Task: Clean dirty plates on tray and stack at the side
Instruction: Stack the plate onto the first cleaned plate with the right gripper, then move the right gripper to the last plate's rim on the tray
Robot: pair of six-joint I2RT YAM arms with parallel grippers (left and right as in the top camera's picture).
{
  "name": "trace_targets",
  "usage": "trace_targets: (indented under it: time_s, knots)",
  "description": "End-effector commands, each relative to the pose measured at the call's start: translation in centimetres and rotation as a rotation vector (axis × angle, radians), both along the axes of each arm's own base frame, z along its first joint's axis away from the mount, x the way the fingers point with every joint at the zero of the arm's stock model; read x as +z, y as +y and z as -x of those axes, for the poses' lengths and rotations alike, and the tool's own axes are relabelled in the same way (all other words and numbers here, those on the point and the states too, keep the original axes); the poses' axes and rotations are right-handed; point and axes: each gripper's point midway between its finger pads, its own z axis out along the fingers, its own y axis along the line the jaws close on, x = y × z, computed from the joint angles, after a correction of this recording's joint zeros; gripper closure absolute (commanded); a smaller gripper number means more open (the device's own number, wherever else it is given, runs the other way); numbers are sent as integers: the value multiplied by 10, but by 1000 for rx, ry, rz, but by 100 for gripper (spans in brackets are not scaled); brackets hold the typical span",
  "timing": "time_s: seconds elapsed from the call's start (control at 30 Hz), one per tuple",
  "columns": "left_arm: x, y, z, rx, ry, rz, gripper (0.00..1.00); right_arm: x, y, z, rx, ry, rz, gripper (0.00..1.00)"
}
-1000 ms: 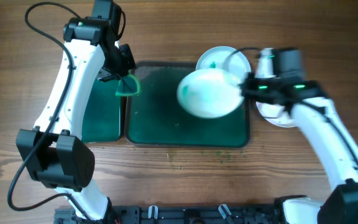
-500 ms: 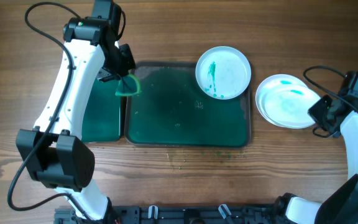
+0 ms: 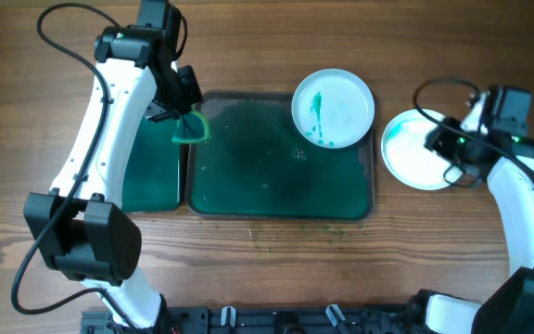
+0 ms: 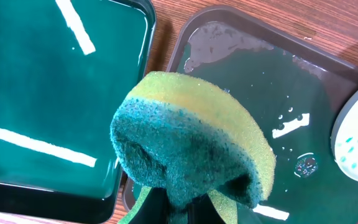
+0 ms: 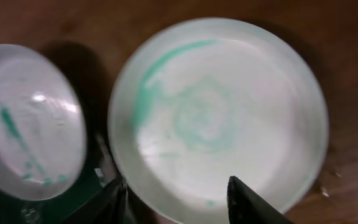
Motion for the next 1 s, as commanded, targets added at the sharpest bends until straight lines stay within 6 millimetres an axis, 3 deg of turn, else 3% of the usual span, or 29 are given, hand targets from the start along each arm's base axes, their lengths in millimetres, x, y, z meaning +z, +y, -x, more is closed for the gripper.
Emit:
trace_targets:
  time_s: [0.0,0.17,0.33,0.43,0.6,0.87,0.97]
  knots:
    - [10,-3,-1,-16,-28,11,96,28,32,-35,152,-96,-49,48]
    - [10,-3,-4,-16,-37,12,96,4,74,-80,388,-45,-91,48]
    - [10,-3,-4,-16,-38,12,96,-34,92,-120,514,-30,-59,51]
    - [10,-3,-4,-16,-38,12,96,-58,95,-133,547,-22,-30,56]
    - [10,-3,-4,-16,-38,12,96,-74,95,-134,562,-3,-30,69]
    - [10,-3,-4,-16,-38,12,96,-80,109,-129,597,18,-29,71]
    - [10,-3,-4,-16,-38,12,96,-82,111,-127,598,31,-16,79]
